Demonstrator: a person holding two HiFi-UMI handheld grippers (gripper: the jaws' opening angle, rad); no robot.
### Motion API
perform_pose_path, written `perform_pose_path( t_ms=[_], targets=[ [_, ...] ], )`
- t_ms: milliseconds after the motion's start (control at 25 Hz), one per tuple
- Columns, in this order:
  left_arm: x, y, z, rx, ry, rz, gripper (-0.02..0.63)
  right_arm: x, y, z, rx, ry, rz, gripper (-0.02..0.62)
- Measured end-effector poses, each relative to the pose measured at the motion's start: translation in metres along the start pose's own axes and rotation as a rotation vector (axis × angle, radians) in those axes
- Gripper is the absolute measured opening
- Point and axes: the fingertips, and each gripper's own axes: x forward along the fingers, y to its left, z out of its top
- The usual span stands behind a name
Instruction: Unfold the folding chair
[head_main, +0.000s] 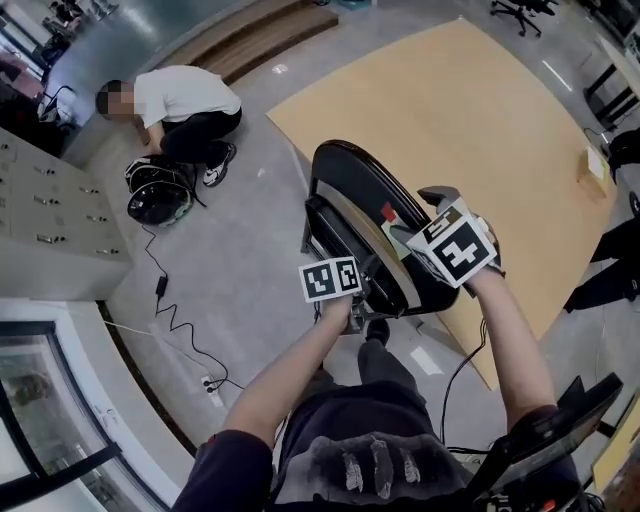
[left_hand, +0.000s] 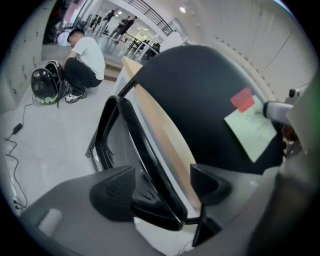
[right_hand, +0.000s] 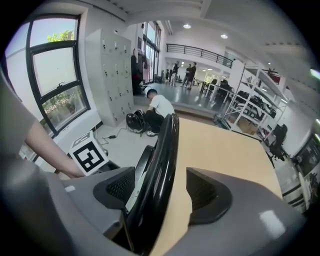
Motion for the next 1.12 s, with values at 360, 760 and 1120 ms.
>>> perform_pose_path(
  t_ms=[360, 760, 1120],
  targets=[
    [0.051, 0.029, 0.001, -0.092, 0.052, -0.01, 0.427, 0.018, 0.011, -0.012, -0.047, 0.137, 0.06, 0.179],
    [0.062, 0.012, -0.01, -0.095, 0.139, -0.103, 0.192, 0.022, 0.008, -0.017, 0.119, 0.142, 0.032, 0.126],
    [0.052, 0.018, -0.012, -0.084, 0.106, -0.15, 0.189, 0.028, 0.007, -0.021, 0.161, 0.134, 0.098, 0.108]
  ],
)
